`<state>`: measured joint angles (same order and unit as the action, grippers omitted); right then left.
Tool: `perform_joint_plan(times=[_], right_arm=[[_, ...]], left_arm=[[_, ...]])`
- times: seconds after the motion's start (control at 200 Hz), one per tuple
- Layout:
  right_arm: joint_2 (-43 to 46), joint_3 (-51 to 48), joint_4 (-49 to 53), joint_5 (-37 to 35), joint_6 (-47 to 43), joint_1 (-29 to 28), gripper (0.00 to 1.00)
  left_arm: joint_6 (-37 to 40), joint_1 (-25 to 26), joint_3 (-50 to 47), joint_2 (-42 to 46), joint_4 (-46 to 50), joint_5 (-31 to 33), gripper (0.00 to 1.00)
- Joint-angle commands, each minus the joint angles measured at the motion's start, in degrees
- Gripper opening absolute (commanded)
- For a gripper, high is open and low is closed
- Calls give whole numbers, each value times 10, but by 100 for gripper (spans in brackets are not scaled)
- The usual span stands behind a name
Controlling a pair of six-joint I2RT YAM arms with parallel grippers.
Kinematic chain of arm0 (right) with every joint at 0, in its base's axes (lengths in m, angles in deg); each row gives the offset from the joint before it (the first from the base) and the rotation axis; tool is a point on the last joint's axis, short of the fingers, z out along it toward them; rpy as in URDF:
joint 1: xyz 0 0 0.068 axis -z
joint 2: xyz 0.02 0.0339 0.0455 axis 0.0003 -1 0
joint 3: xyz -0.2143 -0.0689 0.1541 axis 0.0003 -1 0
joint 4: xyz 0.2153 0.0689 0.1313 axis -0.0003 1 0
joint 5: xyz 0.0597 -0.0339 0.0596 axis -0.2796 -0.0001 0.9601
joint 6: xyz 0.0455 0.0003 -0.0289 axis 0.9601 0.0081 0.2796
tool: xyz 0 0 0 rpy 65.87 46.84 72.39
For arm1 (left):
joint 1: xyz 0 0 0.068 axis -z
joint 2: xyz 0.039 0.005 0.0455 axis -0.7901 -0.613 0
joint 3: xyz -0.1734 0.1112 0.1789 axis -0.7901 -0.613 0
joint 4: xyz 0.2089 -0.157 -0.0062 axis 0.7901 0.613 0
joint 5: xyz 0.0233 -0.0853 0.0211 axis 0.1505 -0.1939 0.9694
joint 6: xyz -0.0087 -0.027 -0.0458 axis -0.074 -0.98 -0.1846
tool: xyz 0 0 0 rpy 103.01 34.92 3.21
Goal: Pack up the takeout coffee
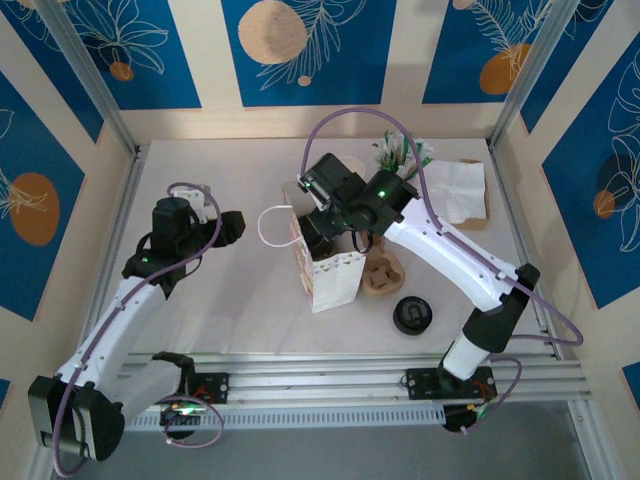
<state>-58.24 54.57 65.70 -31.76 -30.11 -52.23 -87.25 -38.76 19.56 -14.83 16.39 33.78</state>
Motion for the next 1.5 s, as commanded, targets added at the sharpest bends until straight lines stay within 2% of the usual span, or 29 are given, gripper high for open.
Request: perform_joint_plan(times=[0.0, 0.215, 0.4, 0.51, 0.605, 0.675, 0.8, 0.94, 1.15, 1.331, 1.496], right_arm=[[25, 11, -8, -21, 8, 1, 24], [103, -56, -103, -85, -10, -3, 23], [217, -152, -226, -143, -29, -4, 23], [298, -225, -314, -141, -29, 13, 27], [365, -280, -363, -126, 4, 53, 35], [405, -316, -379, -133, 46, 96, 36], [458, -371, -379, -146, 142, 210, 46], [471, -414, -375, -68, 196, 345, 50], [415, -432, -352, 71, 268, 495, 51], [330, -439, -350, 220, 327, 589, 50], [246, -456, -393, 322, 303, 636, 49]], left_arm=[[7, 8, -6, 0, -8, -8, 77], [8, 8, -6, 0, -8, -7, 78], [8, 8, -6, 0, -9, -5, 78], [9, 8, -7, 1, -9, -5, 78], [8, 8, -7, 1, -10, -5, 78], [8, 8, -6, 1, -10, -6, 78], [6, 8, -6, 1, -9, -5, 78], [5, 8, -7, 4, -10, -4, 78], [5, 8, -7, 2, -11, -4, 78], [5, 8, -6, 1, -7, -2, 78], [2, 8, -7, 0, -9, -3, 78]])
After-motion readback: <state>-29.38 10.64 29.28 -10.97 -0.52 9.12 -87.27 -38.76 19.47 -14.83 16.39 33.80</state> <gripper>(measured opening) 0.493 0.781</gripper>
